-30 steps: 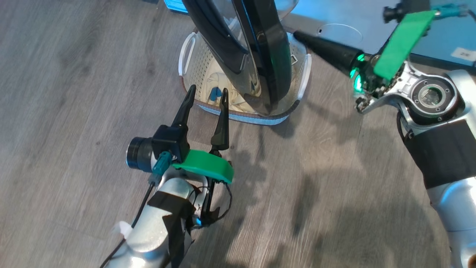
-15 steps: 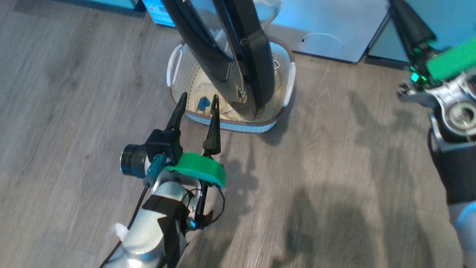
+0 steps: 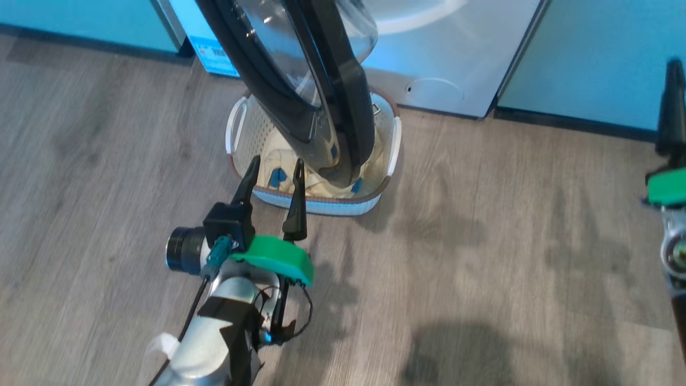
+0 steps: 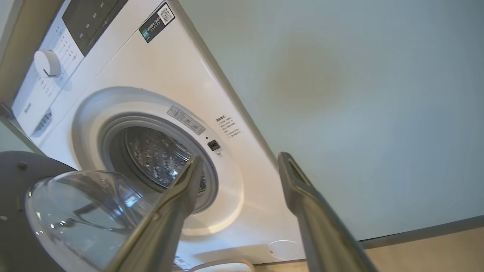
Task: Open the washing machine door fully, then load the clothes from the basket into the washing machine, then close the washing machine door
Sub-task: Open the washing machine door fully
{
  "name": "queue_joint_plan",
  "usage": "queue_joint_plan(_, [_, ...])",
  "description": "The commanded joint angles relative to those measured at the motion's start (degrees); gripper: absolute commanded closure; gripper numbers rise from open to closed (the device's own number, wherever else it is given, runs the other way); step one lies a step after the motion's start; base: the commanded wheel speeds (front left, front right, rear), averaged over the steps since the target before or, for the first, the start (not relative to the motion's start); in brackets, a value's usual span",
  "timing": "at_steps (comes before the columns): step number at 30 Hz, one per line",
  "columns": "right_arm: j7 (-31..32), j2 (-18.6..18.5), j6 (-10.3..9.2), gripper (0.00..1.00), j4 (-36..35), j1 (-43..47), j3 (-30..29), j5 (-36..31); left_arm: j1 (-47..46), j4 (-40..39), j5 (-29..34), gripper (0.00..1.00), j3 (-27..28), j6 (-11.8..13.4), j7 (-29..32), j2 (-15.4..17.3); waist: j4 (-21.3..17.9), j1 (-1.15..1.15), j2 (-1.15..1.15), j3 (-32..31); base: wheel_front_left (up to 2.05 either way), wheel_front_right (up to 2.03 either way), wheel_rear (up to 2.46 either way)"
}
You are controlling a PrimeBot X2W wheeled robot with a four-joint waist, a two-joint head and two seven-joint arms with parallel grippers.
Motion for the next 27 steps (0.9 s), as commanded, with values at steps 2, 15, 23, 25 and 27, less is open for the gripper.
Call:
queue_joint_plan(2, [-1.9,-0.4,0.25,0.0,-2.0,3.2,-2.0,-7.0,0.6,-0.8,1.0,0.0,2.5,-0.4,-0.4,1.0,-0.8,0.01,0.0,-1.7,0.0,0.0,0.0])
queue_joint_plan(15, [-2.5,7.1,0.25,0.0,-16.6,21.7,-13.9,-33.3,3.6,0.7,2.2,0.0,4.6,-1.6,-0.4,1.0,-2.9,0.01,0.0,-5.6,0.0,0.0,0.0])
queue_joint_plan(23, [-2.5,9.9,0.25,0.0,-21.8,30.3,-16.2,-39.8,4.7,0.9,2.2,0.0,5.2,-1.9,-0.4,1.0,-3.4,0.01,0.0,-7.5,0.0,0.0,0.0])
queue_joint_plan(25, [-2.5,10.3,0.25,0.0,-22.7,32.2,-16.5,-40.8,5.1,1.0,2.3,0.0,5.4,-2.0,-0.4,1.0,-3.6,0.01,0.0,-8.0,0.0,0.0,0.0])
queue_joint_plan(27, [-2.5,10.6,0.25,0.0,-23.8,33.8,-16.5,-41.4,5.4,1.0,2.4,0.0,5.7,-2.1,-0.4,1.0,-3.7,0.01,0.0,-8.4,0.0,0.0,0.0])
